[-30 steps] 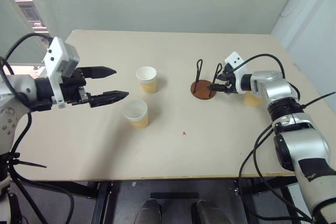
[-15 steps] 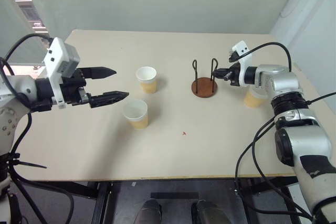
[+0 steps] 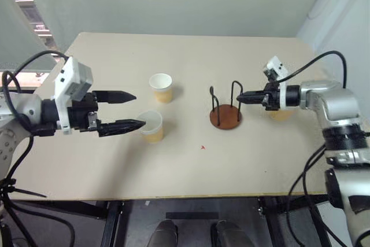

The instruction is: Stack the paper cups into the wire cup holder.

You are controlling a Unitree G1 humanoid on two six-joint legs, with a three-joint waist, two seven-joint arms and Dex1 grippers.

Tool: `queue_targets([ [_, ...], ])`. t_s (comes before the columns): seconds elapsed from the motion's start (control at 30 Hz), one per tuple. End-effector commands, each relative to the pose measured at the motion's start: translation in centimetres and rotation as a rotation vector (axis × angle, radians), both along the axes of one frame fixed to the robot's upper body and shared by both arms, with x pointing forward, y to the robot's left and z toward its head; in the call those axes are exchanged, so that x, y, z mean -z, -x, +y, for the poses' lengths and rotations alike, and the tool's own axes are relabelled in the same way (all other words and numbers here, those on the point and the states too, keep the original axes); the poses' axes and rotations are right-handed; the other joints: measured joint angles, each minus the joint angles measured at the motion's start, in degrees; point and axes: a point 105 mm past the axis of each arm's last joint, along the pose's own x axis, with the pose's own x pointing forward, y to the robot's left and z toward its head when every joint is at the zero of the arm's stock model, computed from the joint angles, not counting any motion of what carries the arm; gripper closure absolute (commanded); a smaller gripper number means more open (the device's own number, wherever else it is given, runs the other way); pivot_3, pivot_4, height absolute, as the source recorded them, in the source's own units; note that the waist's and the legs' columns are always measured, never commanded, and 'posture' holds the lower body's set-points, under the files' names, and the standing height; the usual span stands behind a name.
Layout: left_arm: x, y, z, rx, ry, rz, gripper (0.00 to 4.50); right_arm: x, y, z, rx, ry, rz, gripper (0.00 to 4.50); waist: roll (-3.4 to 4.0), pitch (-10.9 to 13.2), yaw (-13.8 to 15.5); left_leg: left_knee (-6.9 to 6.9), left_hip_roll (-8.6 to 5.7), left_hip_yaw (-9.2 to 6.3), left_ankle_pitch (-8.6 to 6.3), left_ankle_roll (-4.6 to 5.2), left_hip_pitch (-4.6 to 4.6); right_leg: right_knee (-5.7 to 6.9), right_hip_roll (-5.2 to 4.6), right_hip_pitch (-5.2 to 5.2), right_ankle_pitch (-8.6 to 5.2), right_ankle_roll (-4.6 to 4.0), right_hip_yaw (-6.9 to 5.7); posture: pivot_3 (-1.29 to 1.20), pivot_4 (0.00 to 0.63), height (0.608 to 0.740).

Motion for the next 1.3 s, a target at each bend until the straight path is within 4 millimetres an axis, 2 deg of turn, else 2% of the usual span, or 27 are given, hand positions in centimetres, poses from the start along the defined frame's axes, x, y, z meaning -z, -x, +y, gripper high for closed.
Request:
queue_targets([
  [0.03,-0.3,1.6,-0.7,0.07,-0.026,0.001,0.14,-1.1,2.1,1.0,-0.053,-0.02,-0.013,4.48,0.0,0.0,-0.17,0.0,0.04,0.02,0.01,-0.01,0.03,0.0,0.04,0.01,0.0,0.0,0.02,0.0,0.15,0.74],
  [0.17,-0.2,1.7,-1.1,0.1,-0.039,0.002,0.14,-0.4,3.7,2.7,-0.086,-0.055,0.023,4.48,0.0,0.0,-0.21,0.01,0.16,0.01,0.13,0.0,0.13,0.11,0.18,0.03,0.04,0.0,0.01,0.0,0.15,0.74],
  [0.43,-0.3,1.3,-1.3,0.11,-0.047,-0.001,0.14,0.5,4.4,4.9,-0.106,-0.098,0.038,4.48,-0.01,0.0,-0.2,0.01,0.18,-0.04,0.22,0.05,0.2,0.12,0.23,0.03,0.15,-0.34,0.02,0.0,0.15,0.74],
  [0.6,-0.2,1.3,-1.4,0.109,-0.052,-0.003,0.14,2.3,4.7,5.1,-0.124,-0.048,0.043,4.48,-0.02,-0.01,-0.09,0.0,0.18,-0.06,0.21,0.05,0.18,0.12,0.23,0.03,0.2,-0.25,-0.01,0.0,0.15,0.74],
  [0.7,-0.1,1.4,-1.4,0.106,-0.055,-0.004,0.14,3.8,4.4,4.3,-0.111,0.028,0.029,4.48,-0.03,-0.02,-0.1,0.0,0.19,-0.05,0.21,0.06,0.19,0.12,0.23,0.03,0.24,-0.18,-0.01,0.0,0.15,0.74],
  [0.8,0.0,1.4,-1.4,0.103,-0.06,-0.004,0.14,4.1,4.5,3.9,-0.117,0.046,0.029,3.72,-0.06,-0.03,-0.1,0.0,0.2,-0.06,0.21,0.06,0.19,0.12,0.23,0.03,0.24,-0.17,-0.01,0.0,0.15,0.74],
  [0.9,0.1,1.5,-1.4,0.101,-0.064,-0.003,0.14,4.3,4.7,3.2,-0.122,0.074,0.032,2.7,-0.05,-0.03,-0.1,0.0,0.2,-0.04,0.21,0.06,0.18,0.13,0.23,0.02,0.24,-0.18,0.0,0.0,0.15,0.74],
  [1.07,0.8,1.6,-1.1,0.089,-0.098,0.001,0.14,4.8,5.0,0.6,-0.092,0.161,0.013,1.04,-0.06,-0.04,0.15,0.0,0.19,-0.04,0.19,0.05,0.12,0.05,0.22,0.03,0.24,-0.17,0.01,0.0,0.15,0.74],
  [1.17,1.3,1.3,-0.2,0.054,-0.206,-0.038,0.14,3.6,4.4,-1.1,-0.041,0.182,-0.022,1.04,-0.06,-0.04,0.12,0.0,0.2,-0.03,0.18,0.06,0.1,0.05,0.22,0.02,0.24,-0.17,0.01,0.0,0.15,0.74],
  [1.3,1.6,0.4,0.9,0.014,-0.358,-0.122,0.14,0.7,4.5,-1.6,-0.079,0.142,-0.098,1.04,-0.06,-0.04,0.1,-0.01,0.2,-0.02,0.17,0.08,0.12,0.05,0.24,0.01,0.19,-0.26,0.04,0.0,0.15,0.74],
])
